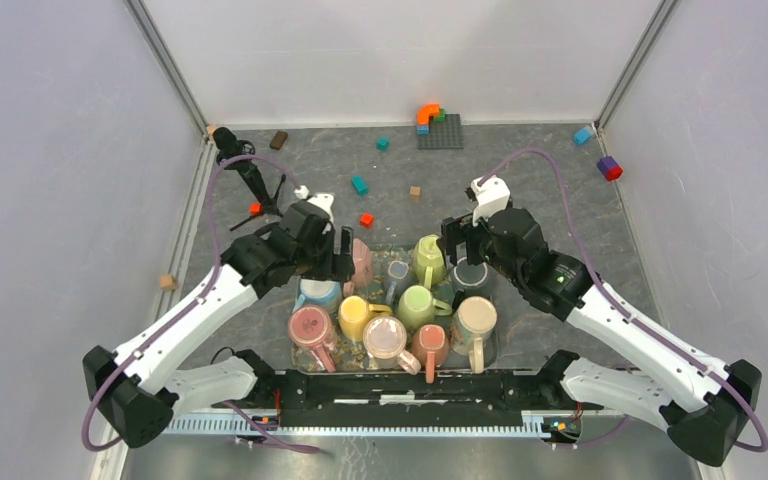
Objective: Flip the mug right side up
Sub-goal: Turn over the cup on the tray.
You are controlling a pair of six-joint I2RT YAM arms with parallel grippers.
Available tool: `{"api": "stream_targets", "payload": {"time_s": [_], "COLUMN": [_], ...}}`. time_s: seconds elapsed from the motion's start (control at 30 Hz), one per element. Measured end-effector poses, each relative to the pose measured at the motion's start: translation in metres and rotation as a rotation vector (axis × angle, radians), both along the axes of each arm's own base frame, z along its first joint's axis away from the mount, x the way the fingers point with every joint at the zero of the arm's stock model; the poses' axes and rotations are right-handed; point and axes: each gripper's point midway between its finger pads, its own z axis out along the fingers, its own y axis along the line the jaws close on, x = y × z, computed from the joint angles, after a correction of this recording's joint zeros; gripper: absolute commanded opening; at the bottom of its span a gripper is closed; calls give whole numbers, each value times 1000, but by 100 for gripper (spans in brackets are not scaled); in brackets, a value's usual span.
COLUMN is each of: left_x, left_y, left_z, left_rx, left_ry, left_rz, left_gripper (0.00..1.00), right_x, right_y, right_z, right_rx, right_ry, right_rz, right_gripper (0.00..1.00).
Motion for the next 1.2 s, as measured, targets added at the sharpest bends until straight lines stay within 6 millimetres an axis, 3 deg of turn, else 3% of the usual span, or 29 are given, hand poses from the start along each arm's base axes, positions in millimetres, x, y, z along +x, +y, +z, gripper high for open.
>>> {"api": "stream_targets", "payload": {"time_s": [0.23, 0.4, 0.67, 0.93, 1.2], "left_x": [3, 11, 22, 21, 22], "left_y": [-25, -30, -38, -29, -28], "left_z": [-32, -41, -56, -80, -91], "left_rx": [104, 118, 121, 166, 170], "left_ry": [67, 69, 56, 75, 67], "left_rz": [-50, -28, -13, 11, 22], "left_gripper": [69, 59, 52, 49, 47], "right_x": [-4, -7, -7, -9, -11], "right_y": [-4, -10, -13, -15, -16], "right_z": [-4, -6, -1, -6, -9], "right_rx": [6, 4, 9, 1, 2], "right_ry": [-7, -16, -33, -29, -26], "right_rz": [0, -12, -21, -19, -14], "right_gripper": [98, 98, 98, 98, 98]}}
